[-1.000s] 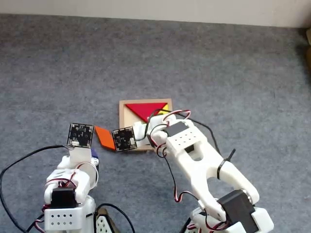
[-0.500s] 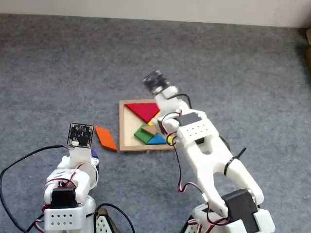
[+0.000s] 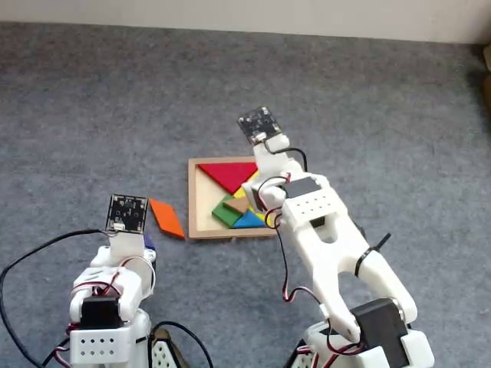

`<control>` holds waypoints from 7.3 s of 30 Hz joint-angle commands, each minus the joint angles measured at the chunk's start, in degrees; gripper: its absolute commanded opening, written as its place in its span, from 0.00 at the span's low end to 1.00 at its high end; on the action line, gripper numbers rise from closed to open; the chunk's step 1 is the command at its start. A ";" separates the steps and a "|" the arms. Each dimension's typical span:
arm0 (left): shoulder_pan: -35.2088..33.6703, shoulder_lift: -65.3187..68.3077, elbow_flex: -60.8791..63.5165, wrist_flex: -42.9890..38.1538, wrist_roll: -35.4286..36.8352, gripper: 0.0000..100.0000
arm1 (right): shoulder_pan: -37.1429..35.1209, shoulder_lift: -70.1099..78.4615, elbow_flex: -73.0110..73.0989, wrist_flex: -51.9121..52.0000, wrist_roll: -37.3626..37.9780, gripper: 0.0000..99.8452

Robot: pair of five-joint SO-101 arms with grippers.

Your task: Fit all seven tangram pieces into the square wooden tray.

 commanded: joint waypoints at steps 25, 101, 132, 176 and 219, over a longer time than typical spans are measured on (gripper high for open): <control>-0.57 -0.48 1.19 0.18 0.53 0.03 | -10.33 11.56 -1.89 -9.63 -0.35 0.01; -0.57 -0.48 1.19 0.18 0.53 0.03 | -7.69 4.26 -6.99 22.64 -0.62 0.01; -0.57 -0.48 1.19 0.18 0.53 0.03 | -10.07 9.80 -8.22 21.14 -0.62 0.01; -0.40 -0.48 1.19 0.18 0.53 0.03 | -6.11 12.44 -19.12 28.79 -0.26 0.20; -0.57 -0.48 1.19 0.18 0.53 0.03 | -11.12 20.00 -17.54 26.95 13.36 0.12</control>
